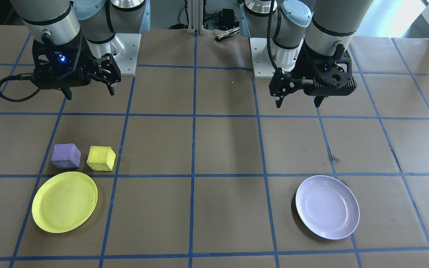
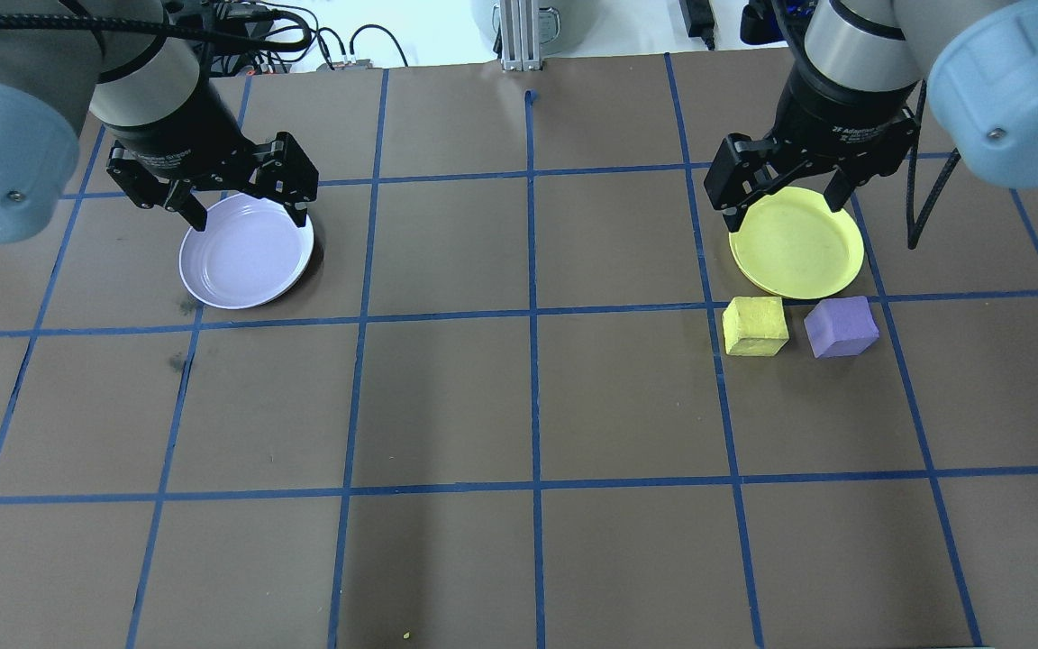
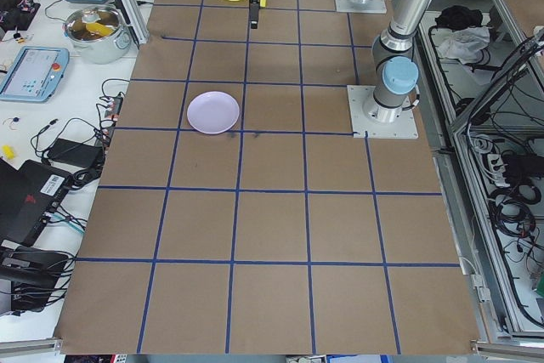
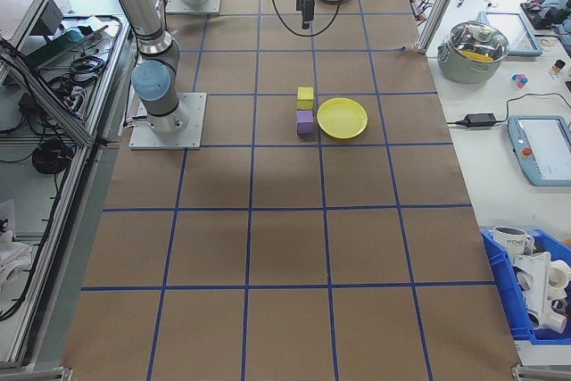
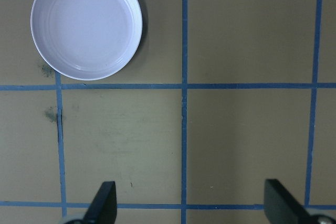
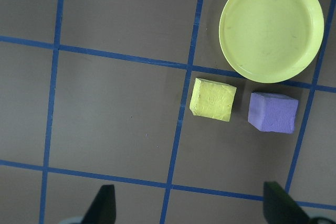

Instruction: Sort blocks by color into plates

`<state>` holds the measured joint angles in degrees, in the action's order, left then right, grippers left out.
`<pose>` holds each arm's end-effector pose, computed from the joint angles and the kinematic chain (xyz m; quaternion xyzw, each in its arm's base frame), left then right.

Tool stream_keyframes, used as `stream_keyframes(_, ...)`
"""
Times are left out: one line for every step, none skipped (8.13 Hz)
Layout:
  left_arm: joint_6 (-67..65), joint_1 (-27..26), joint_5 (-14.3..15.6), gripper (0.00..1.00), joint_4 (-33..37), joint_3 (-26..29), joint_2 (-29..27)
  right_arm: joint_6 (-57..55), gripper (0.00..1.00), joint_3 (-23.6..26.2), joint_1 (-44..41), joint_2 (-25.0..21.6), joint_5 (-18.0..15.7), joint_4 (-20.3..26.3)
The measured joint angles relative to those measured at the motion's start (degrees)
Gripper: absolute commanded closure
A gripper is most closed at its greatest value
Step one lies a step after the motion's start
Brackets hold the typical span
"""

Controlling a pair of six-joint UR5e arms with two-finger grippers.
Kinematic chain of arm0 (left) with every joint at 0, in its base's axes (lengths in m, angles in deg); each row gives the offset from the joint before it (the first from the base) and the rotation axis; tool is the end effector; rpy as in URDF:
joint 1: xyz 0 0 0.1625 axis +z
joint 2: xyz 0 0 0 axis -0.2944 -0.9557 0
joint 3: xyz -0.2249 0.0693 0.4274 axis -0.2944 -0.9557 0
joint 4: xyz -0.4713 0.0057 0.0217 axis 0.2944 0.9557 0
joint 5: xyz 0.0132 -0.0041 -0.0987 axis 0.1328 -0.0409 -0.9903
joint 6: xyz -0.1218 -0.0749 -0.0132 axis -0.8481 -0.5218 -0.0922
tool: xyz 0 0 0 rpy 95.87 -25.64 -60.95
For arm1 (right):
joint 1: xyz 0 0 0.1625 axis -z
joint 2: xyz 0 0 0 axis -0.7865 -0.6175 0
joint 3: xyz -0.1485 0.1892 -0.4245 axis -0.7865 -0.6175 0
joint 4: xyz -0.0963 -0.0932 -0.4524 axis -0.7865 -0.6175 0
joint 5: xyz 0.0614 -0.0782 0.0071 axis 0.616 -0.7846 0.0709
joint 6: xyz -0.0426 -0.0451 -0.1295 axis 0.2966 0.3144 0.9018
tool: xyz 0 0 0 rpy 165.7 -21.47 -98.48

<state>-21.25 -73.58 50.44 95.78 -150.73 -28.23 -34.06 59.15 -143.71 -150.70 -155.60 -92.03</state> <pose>-0.1351 -0.5532 0.4992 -0.0073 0.9994 -0.0286 0.0169 0.1486 -0.5445 0.5044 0.0816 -0.9966 -0.0046 0.0077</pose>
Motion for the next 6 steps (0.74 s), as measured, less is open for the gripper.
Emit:
stream_keyframes(0.0,0.0,0.0,0.00,0.0,0.0,0.1,0.0,0.00,0.0,0.0,0.0,0.0,0.0)
stream_keyframes(0.0,0.0,0.0,0.00,0.0,0.0,0.2,0.1,0.00,0.0,0.0,0.1,-0.1,0.0)
stream_keyframes(0.0,0.0,0.0,0.00,0.0,0.0,0.2,0.1,0.00,0.0,0.0,0.1,-0.1,0.0)
stream_keyframes(0.0,0.0,0.0,0.00,0.0,0.0,0.2,0.2,0.00,0.1,0.0,0.3,-0.1,-0.1)
stream_keyframes(0.0,0.0,-0.1,0.00,0.0,0.0,0.2,0.5,0.00,0.2,0.1,0.5,-0.2,-0.3)
stream_keyframes(0.0,0.0,-0.1,0.00,0.0,-0.1,0.2,0.6,0.00,0.3,0.5,1.5,-0.2,-0.9)
